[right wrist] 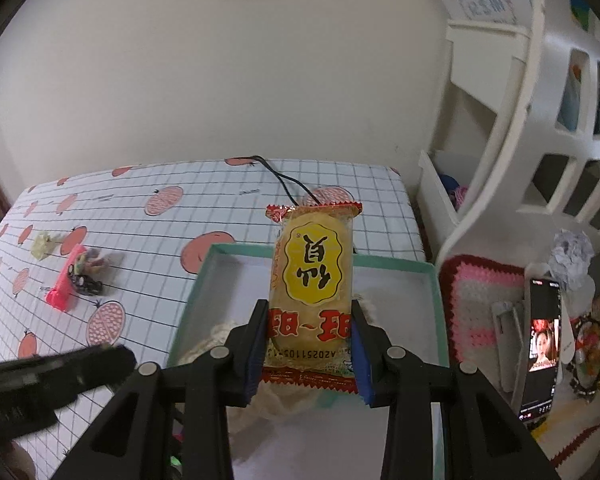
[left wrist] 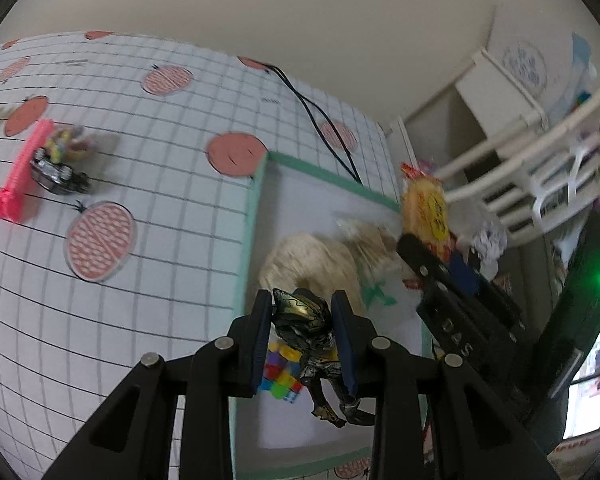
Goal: Organize objects
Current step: 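Carry the robot figure and snack packet with both tools over the box, then open both tools to drop the robot figure and snack packet into the box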
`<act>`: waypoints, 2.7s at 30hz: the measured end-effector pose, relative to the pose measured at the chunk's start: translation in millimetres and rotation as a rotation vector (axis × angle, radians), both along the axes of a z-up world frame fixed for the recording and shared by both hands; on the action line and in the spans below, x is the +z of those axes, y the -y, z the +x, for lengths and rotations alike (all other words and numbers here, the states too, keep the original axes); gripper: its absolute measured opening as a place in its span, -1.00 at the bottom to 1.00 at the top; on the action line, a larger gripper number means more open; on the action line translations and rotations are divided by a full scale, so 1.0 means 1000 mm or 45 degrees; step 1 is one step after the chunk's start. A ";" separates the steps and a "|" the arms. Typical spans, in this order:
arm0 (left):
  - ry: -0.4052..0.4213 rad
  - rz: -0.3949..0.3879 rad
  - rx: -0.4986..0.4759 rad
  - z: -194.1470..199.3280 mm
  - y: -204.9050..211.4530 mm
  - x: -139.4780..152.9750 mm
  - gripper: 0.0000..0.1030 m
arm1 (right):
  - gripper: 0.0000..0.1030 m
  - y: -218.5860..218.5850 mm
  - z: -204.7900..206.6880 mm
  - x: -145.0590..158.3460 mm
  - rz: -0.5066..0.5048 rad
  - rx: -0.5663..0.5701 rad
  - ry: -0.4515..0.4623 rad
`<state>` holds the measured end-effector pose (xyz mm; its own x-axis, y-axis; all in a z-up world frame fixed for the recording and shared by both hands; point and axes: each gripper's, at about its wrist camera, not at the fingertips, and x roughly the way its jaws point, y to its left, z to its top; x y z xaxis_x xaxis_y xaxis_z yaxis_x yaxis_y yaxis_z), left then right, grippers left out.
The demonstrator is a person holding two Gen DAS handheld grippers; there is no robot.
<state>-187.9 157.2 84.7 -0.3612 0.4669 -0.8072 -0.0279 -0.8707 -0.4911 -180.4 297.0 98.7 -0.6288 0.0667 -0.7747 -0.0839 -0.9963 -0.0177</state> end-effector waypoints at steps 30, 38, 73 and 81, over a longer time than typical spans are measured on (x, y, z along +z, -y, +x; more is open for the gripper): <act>0.108 -0.085 -0.118 0.013 -0.035 -0.027 -0.40 | -0.19 -0.013 -0.002 -0.036 -0.038 0.007 0.128; 0.123 -0.084 -0.129 0.013 -0.037 -0.027 -0.38 | -0.15 -0.010 -0.002 -0.035 -0.041 0.013 0.129; 0.006 -0.154 -0.017 -0.001 0.007 0.001 0.10 | 0.14 -0.002 0.002 -0.001 -0.039 0.013 0.034; 0.024 -0.261 0.070 -0.005 0.023 -0.008 0.49 | 0.31 0.004 0.000 -0.008 -0.005 0.025 0.056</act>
